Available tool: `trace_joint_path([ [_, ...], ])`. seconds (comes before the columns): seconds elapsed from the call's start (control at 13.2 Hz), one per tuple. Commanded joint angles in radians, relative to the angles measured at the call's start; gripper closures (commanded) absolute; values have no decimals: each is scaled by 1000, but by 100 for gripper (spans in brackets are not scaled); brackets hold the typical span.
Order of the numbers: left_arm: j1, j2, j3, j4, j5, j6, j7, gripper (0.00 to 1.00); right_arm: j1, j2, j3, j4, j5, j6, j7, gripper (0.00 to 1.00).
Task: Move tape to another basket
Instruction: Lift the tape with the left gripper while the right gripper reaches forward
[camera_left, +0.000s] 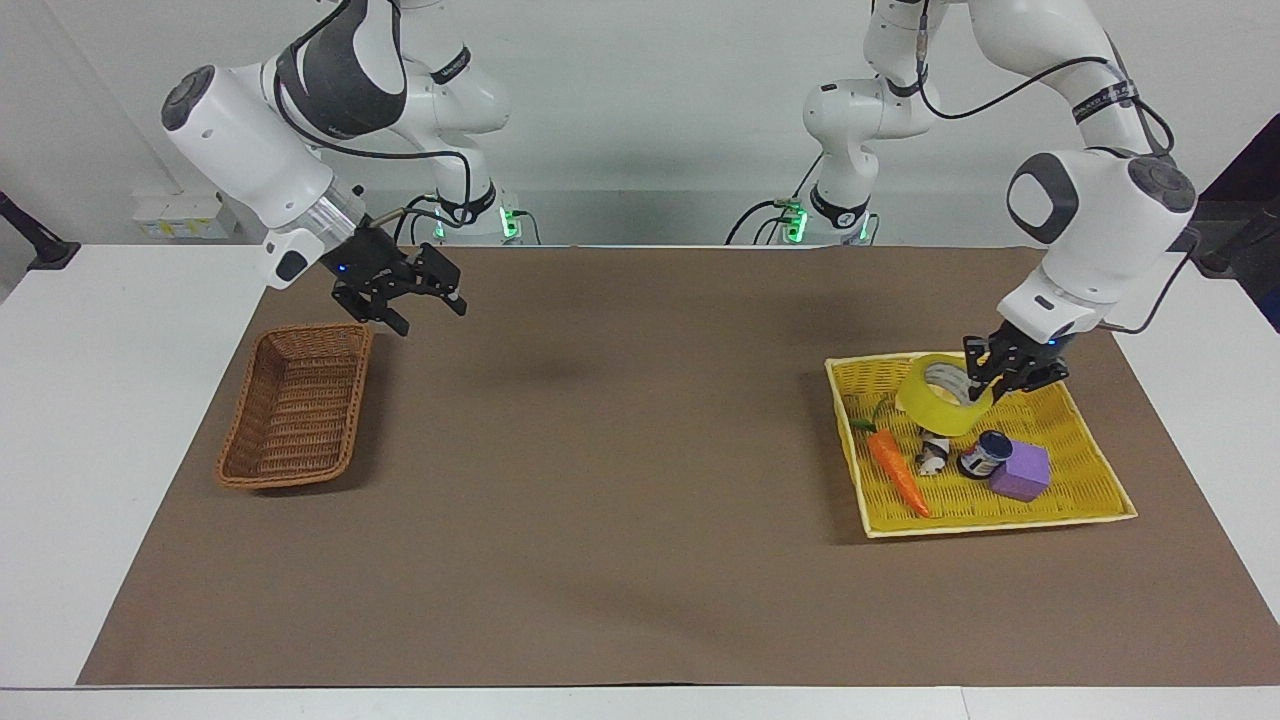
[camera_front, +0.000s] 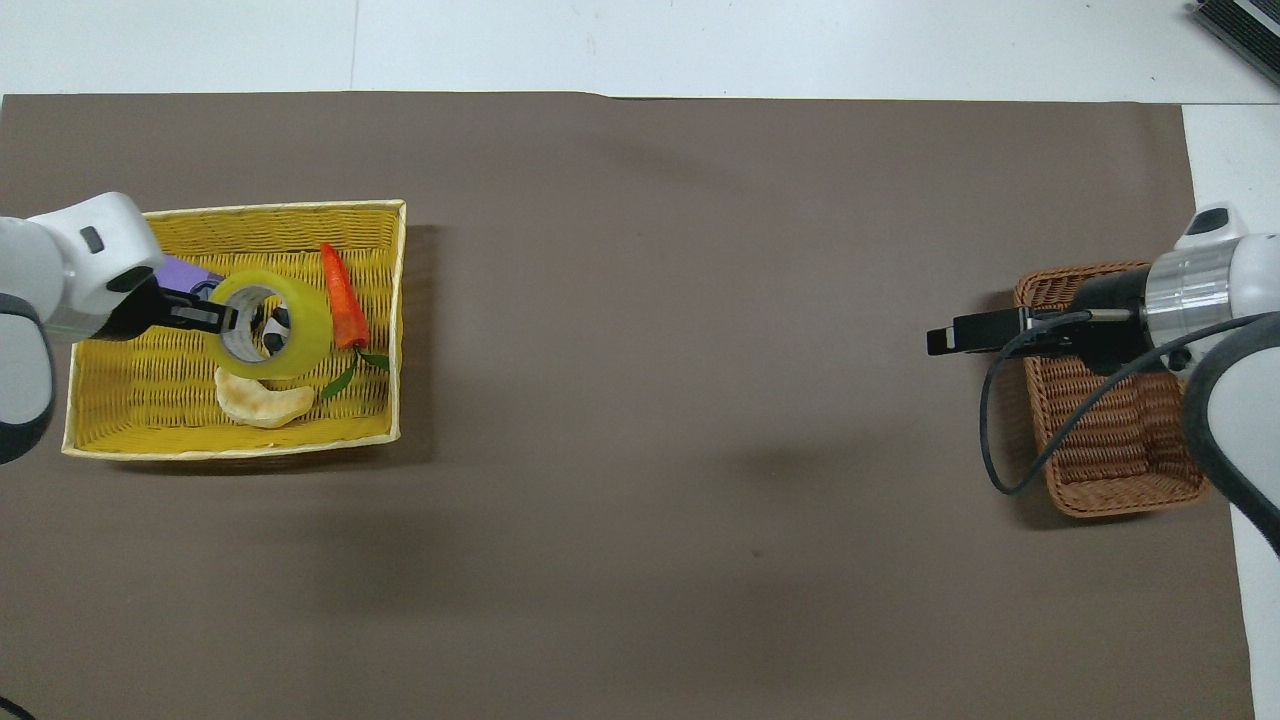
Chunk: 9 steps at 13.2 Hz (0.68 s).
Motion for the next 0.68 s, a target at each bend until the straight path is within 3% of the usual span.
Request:
trace_joint_path([
  [0.0,-108,-2,17,-12,-67,50,-173,100,30,10,5,-66,152,97,-95,0],
  [0.23,-215,40,17,-9,-128,138,-333,100,91,30,5,-92,289,188,-130,0],
  [0.38,-270,58,17,-8,-162,179,-411,100,183,36,5,-127,361,346,-123,0],
  [0.61,-352,70,17,-9,-210,218,-514,100,266,62,9,-135,398,467,-91,0],
])
